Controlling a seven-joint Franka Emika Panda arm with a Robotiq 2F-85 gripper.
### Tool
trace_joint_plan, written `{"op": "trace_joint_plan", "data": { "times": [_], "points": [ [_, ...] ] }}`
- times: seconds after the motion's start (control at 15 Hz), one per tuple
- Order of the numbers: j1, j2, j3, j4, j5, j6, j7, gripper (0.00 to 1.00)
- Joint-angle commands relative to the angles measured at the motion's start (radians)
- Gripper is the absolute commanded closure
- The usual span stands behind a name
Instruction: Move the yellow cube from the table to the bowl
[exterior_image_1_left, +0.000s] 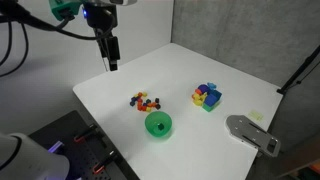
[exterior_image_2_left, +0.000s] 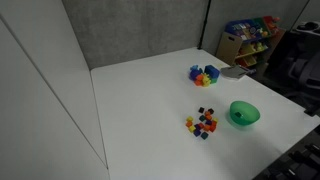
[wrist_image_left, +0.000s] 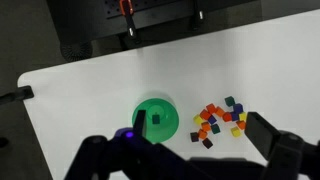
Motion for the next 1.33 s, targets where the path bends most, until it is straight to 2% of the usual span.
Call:
{"op": "trace_joint_plan", "data": {
  "times": [0.0,0.2,0.6,0.87,1.27],
  "points": [
    [0.003,0.001,-0.003,0.003,-0.001,-0.002,0.001,0.00],
    [0.003,0.000,-0.003,0.003,-0.001,-0.002,0.001,0.00],
    [0.051,0.096,0.037,0.010,0.028,0.132,0.013,0.00],
    [0.086,0.201,0.076,0.016,0.027,0.269,0.032,0.00],
    [0.131,0.425,0.108,0.041,0.025,0.506,0.045,0.00]
  ]
}}
